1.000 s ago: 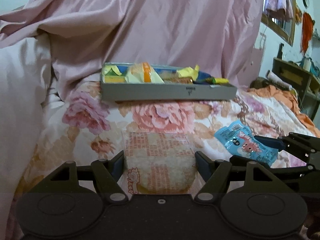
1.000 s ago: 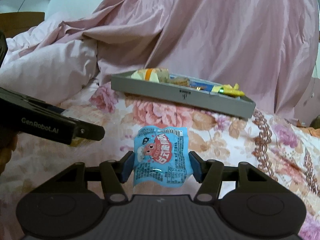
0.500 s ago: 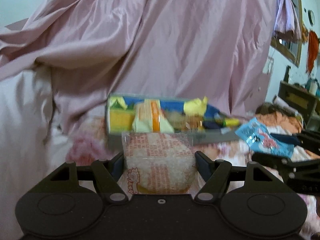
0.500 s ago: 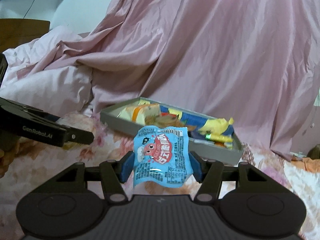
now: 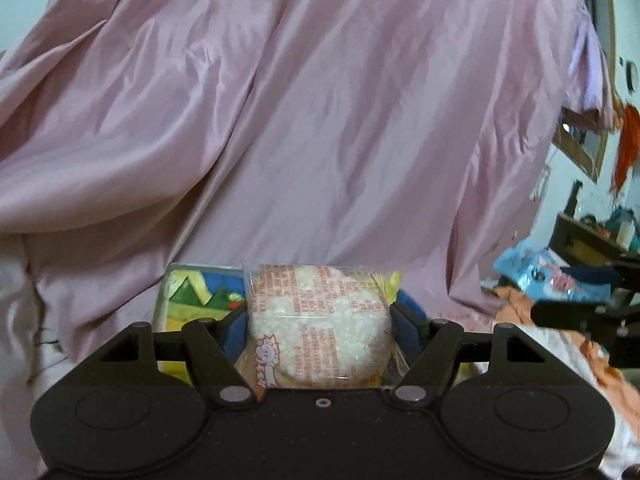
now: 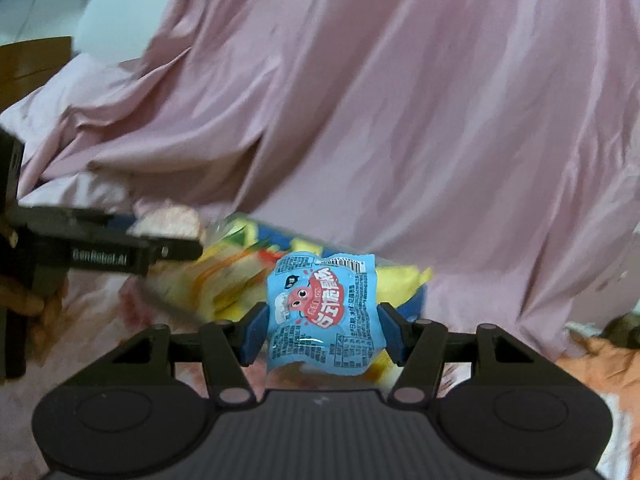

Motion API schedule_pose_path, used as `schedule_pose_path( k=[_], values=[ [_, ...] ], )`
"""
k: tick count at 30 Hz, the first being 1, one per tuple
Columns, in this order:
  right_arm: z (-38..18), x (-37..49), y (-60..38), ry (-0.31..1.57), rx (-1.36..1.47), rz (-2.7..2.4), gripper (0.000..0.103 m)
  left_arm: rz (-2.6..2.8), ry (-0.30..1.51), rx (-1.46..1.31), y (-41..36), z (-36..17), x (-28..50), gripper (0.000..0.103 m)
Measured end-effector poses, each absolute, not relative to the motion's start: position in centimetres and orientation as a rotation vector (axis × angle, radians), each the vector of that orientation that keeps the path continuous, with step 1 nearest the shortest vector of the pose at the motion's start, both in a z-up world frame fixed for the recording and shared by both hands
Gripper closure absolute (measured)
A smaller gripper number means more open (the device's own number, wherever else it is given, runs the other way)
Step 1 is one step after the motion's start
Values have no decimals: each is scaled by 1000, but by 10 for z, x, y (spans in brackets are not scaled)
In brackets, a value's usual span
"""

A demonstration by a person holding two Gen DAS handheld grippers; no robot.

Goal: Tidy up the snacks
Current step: 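Lift cracker pack and blue packet and carry both over the grey tray, then open both tools to drop cracker pack and blue packet into the tray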

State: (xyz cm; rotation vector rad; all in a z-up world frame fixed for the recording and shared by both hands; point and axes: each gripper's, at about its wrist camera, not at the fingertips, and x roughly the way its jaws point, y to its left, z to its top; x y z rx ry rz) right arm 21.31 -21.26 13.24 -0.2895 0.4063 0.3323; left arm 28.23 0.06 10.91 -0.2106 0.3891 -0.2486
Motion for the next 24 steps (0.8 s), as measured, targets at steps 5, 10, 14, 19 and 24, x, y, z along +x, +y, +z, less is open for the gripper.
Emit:
schedule_pose_path(
  k=[5,10,14,19,24],
  values=[
    [143,240,-205,341,-302,314,40,-219,440,-273,-4,118,313,29],
    [119,271,-201,293,-222,345,40,-190,453,-243,-10,117,336,29],
    [103,291,-201,303,-190,370,40,-176,478,-238,-16,106,361,29],
    [85,317,-206,302,-165,364,40,-171,518,-235,-24,86,385,29],
    [62,341,-208,334,-133,358,39,-166,548,-219,-29,69,401,29]
  ],
)
